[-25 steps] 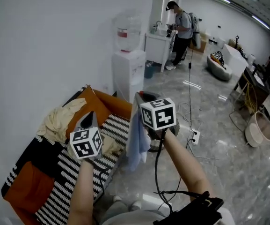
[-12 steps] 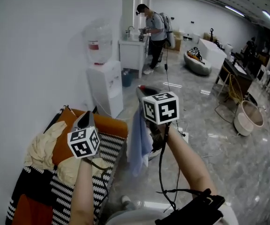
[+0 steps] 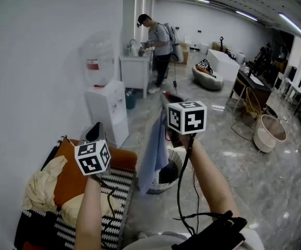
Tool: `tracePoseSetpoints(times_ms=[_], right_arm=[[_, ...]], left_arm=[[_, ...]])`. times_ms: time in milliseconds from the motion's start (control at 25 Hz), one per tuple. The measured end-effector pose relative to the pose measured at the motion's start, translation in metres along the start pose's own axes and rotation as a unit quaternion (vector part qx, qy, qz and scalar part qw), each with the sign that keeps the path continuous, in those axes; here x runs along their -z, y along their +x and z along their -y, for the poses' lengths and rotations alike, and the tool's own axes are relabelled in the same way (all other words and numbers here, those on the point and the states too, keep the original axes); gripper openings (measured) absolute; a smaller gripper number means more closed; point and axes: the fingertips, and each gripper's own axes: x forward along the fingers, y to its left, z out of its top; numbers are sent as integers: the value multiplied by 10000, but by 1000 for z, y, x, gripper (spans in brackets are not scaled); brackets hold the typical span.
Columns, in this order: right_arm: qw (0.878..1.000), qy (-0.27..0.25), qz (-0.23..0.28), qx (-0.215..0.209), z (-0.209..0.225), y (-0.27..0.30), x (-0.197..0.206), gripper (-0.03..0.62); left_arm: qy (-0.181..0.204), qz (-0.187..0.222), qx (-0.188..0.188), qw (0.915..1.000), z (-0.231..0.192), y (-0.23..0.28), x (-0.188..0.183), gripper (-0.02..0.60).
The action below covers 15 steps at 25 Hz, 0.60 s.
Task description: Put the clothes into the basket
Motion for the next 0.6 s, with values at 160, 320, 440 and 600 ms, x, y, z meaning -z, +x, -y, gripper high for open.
tracePoseSetpoints(times_ms=[160, 320, 440, 600], right_arm=[[9999, 110, 36, 93, 10, 21, -6, 9], [10000, 15, 1, 79, 18, 45, -3, 9], [9999, 35, -45, 100, 33, 62, 1, 9], [9999, 33, -126, 88, 56, 82, 3, 9]], left_arm=[[-61, -49, 75, 9999, -2, 23, 5, 3], [-104, -104, 39, 9999, -6, 41, 16, 3], [-191, -139, -17, 9997, -11, 56, 25, 3], [-287, -208, -93, 9993, -15, 79, 32, 3]])
